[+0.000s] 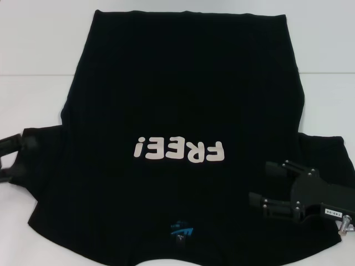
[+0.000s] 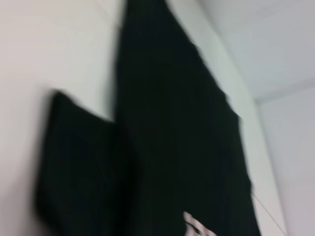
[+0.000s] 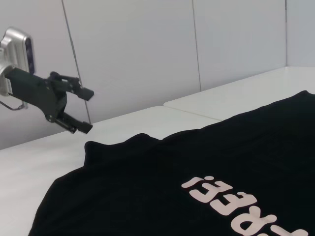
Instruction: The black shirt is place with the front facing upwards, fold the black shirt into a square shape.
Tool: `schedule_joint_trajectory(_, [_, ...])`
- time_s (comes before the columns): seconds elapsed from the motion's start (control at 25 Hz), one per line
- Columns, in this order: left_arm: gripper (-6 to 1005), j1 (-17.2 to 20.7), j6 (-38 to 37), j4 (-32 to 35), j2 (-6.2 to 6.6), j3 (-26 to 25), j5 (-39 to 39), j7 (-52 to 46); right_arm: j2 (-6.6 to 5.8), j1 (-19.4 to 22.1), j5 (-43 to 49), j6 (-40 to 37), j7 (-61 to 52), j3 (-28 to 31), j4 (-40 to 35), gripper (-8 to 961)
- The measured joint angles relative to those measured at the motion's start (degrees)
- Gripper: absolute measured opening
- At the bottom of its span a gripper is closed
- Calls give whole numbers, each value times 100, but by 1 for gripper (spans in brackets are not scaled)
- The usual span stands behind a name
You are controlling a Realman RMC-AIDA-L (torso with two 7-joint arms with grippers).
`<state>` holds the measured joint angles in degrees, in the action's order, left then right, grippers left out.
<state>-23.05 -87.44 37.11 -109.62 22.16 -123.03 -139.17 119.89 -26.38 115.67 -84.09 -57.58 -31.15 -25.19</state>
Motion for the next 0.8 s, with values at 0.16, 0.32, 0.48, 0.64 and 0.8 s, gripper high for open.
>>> schedule_joint_trajectory(0.16, [931,19,290,-65,33,9,-357,-487,-1,-4,0,-6,-10,-5,-2,941])
schedule_joint_trajectory(0.32, [926,45,455,-183,47,-61,-456,-635,-1,-7,15,-11,-16,-6,-4,940])
schedule_joint_trajectory(0.48, [922,90,616,-348,49,-225,-455,-658,-1,14,21,-18,-17,-6,-4,939])
schedule_joint_trajectory(0.64, [917,100,794,-450,44,-213,-453,-651,-1,46,23,-19,-17,-5,-9,939])
schedule_joint_trajectory(0.8, [913,84,1023,-602,42,-198,-457,-636,-1,52,20,-20,-17,-5,-9,938])
